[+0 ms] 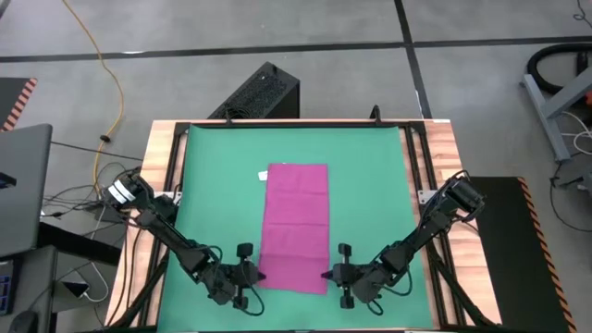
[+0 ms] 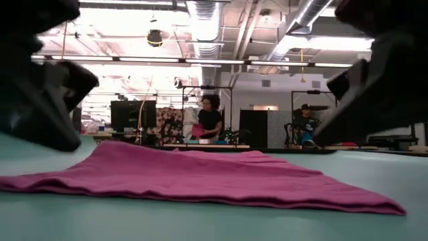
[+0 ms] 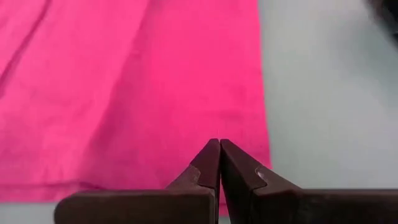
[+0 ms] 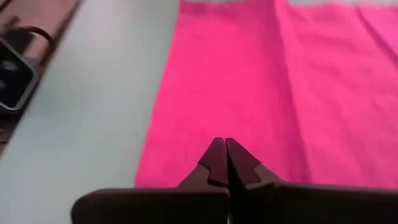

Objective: Roll towel
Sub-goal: Roll the pink towel

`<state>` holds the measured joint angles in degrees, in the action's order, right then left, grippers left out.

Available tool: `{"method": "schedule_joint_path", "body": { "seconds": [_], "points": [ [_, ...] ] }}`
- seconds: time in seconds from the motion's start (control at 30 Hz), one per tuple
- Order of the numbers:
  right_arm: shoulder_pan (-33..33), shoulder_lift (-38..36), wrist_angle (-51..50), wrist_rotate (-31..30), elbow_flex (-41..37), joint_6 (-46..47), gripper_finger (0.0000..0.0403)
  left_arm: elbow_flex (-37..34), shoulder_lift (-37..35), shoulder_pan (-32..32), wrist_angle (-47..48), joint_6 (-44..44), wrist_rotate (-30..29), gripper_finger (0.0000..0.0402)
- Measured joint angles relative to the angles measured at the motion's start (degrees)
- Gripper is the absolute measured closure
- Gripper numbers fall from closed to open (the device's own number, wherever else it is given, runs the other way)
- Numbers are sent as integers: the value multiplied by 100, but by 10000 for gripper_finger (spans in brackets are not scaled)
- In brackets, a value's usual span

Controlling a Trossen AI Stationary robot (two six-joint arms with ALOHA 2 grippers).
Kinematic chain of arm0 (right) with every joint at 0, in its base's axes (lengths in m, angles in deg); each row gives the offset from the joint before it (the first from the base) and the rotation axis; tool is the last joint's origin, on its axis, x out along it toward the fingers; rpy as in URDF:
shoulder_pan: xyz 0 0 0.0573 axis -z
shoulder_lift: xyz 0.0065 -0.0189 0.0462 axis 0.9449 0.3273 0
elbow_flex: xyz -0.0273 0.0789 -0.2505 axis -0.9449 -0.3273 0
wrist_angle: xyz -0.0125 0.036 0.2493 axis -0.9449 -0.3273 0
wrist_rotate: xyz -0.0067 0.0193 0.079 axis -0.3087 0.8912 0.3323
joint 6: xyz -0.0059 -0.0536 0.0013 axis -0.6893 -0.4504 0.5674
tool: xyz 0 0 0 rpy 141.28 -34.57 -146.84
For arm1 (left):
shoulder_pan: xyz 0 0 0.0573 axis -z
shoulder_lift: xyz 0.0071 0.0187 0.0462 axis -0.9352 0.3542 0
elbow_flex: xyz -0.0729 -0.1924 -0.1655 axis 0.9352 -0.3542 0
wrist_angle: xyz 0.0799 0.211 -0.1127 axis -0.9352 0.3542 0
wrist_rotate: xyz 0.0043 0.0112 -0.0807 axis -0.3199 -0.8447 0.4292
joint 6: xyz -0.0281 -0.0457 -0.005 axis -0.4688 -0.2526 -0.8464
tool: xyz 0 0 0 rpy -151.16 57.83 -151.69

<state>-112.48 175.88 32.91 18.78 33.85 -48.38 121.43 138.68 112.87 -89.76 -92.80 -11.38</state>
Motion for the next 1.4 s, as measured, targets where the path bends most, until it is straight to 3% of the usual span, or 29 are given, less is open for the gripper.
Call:
{"method": "schedule_joint_path", "body": {
  "seconds": [0.13, 0.33, 0.43, 0.57, 0.67, 0.77, 1.17, 1.4],
  "points": [
    [-44, -2, 532, 118, 0, -710, 378, -1, -8, 0, 29, -161, 308, 401],
    [-37, 0, 783, 572, 4, -785, 348, -1, -32, 37, -65, 101, 458, 401],
    [-54, 23, 782, 840, 5, -964, 317, 1, -49, 172, -348, 914, 159, 402],
    [-159, 26, 721, 907, 144, -1286, 245, 5, -52, 370, -392, 2265, -345, 400],
    [-227, 26, 724, 911, 295, -1635, 185, 6, -52, 448, -302, 3289, -396, 391],
    [-268, 26, 726, 866, 332, -1916, 150, 21, -52, 474, -307, 4075, -405, 370],
    [-122, 772, 738, 870, 337, -2134, 148, 21, -47, 358, -175, 3975, -45, 240],
    [-6, 1097, 829, 848, 343, -1622, 148, 21, -47, 267, 306, 3679, -131, 216]
  ]
}}
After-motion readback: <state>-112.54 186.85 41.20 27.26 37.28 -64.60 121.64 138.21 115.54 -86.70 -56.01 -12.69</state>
